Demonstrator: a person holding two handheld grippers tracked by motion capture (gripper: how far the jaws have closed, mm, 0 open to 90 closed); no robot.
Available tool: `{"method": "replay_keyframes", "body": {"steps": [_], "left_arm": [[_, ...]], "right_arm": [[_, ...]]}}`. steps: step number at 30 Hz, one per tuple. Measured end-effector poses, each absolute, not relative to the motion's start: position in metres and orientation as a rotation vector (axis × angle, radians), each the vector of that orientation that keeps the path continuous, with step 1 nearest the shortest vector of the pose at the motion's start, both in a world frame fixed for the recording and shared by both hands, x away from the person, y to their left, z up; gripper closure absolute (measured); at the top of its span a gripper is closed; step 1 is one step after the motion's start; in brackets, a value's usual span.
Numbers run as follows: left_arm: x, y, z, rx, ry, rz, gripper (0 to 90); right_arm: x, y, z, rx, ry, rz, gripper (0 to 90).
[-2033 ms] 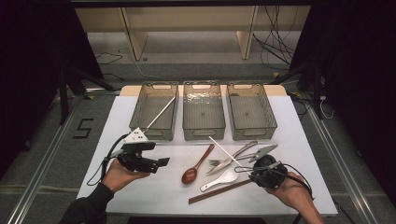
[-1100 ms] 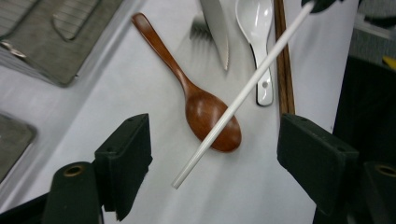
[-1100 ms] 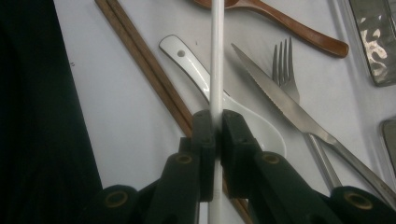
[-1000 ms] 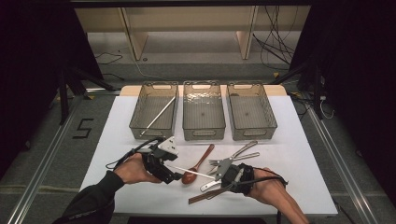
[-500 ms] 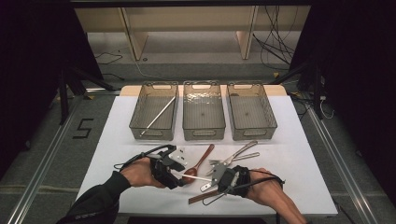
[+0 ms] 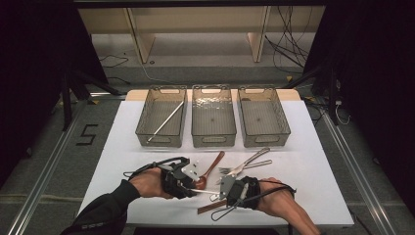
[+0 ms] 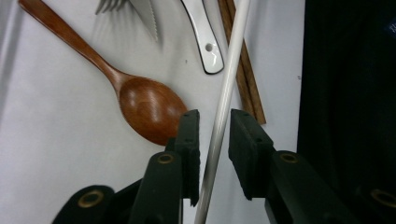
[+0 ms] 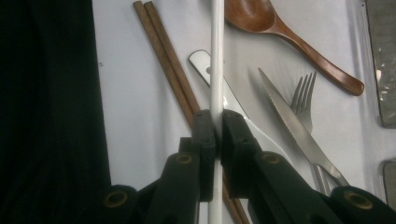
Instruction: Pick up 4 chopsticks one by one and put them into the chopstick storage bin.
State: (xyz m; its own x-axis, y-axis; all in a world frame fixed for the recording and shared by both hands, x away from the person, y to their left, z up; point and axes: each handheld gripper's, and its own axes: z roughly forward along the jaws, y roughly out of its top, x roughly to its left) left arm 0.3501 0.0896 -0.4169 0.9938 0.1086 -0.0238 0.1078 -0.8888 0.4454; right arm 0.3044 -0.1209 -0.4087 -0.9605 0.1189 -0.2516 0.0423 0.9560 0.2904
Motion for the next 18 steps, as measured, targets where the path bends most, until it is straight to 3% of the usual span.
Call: {"method": "replay_keyframes", "body": {"steps": [13, 18], "left_arm": [[0.3474, 0.0918, -0.4163, 2.632, 0.096, -0.089, 85.1], [0.3517, 0.0976, -0.4136, 2.617, 0.150, -0.054, 85.3]], "right_arm": [[0.3050, -0.1266, -0.4083, 0.073, 2.825, 0.434, 82.0], [0.3096, -0.1303, -0.4064, 0.193, 2.789, 0.462, 64.4]]}}
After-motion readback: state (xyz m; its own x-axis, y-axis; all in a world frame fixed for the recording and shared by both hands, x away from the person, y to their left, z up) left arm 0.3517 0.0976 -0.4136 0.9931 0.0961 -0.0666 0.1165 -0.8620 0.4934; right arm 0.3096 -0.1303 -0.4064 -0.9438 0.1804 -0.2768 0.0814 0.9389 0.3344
